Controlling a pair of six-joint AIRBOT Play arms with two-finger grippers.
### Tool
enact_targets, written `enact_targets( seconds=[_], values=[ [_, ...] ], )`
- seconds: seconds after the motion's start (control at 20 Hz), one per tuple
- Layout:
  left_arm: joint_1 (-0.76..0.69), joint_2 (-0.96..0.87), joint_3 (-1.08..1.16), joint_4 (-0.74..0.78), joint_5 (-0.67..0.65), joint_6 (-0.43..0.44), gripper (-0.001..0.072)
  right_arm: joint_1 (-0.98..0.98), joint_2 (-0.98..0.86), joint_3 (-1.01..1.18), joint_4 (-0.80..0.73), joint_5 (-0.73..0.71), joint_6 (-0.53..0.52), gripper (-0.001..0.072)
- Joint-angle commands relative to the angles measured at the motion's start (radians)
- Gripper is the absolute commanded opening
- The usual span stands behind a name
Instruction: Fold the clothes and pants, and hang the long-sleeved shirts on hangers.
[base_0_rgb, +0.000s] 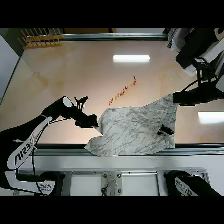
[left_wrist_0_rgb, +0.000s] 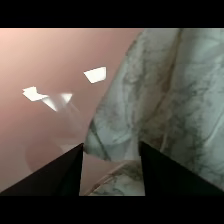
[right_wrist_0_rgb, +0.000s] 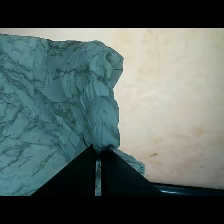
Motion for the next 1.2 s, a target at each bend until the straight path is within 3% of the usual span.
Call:
enact_targets(
  seconds=[0.0, 0.1, 0.15, 0.2, 0.25, 0.45, 0.75, 0.95, 1.15],
  values=[
    [-0.047, -0.052, -0.001, -0.020, 0.034, 0.017, 0.0367, 0.001, 0.000, 0.000, 0.001, 0.000, 0.000, 0.0022],
    [-0.050, -0.041, -0.001, -0.018, 0.076, -0.001, 0.0366, 0.001, 0.000, 0.000, 0.001, 0.000, 0.000, 0.0022],
    [-0.050, -0.031, -0.001, -0.018, 0.103, -0.021, 0.0306, 0.001, 0.000, 0.000, 0.001, 0.000, 0.000, 0.0022],
    [-0.043, -0.018, -0.001, -0.016, 0.132, -0.028, 0.0039, 0.001, 0.000, 0.000, 0.000, 0.000, 0.000, 0.0022],
    [-0.033, -0.006, -0.001, -0.016, 0.156, -0.035, 0.0011, 0.001, 0.000, 0.000, 0.001, 0.000, 0.000, 0.0023],
    [0.058, 0.113, 0.028, 0.010, 0.197, -0.062, 0.0010, -0.002, 0.002, 0.019, -0.006, -0.016, -0.035, 0.0023],
    [0.243, 0.470, 0.407, 0.096, 0.007, -0.061, 0.0011, -0.003, 0.002, 0.415, -0.068, -0.018, -0.037, 0.0022],
    [0.281, 0.692, 0.564, 0.097, 0.015, -0.060, 0.0011, -0.003, 0.038, 0.610, -0.068, -0.019, -0.037, 0.0023],
    [0.282, 0.844, 0.633, 0.095, 0.021, -0.061, 0.0011, -0.003, 0.135, 0.626, -0.068, -0.026, -0.037, 0.0022]
  ],
)
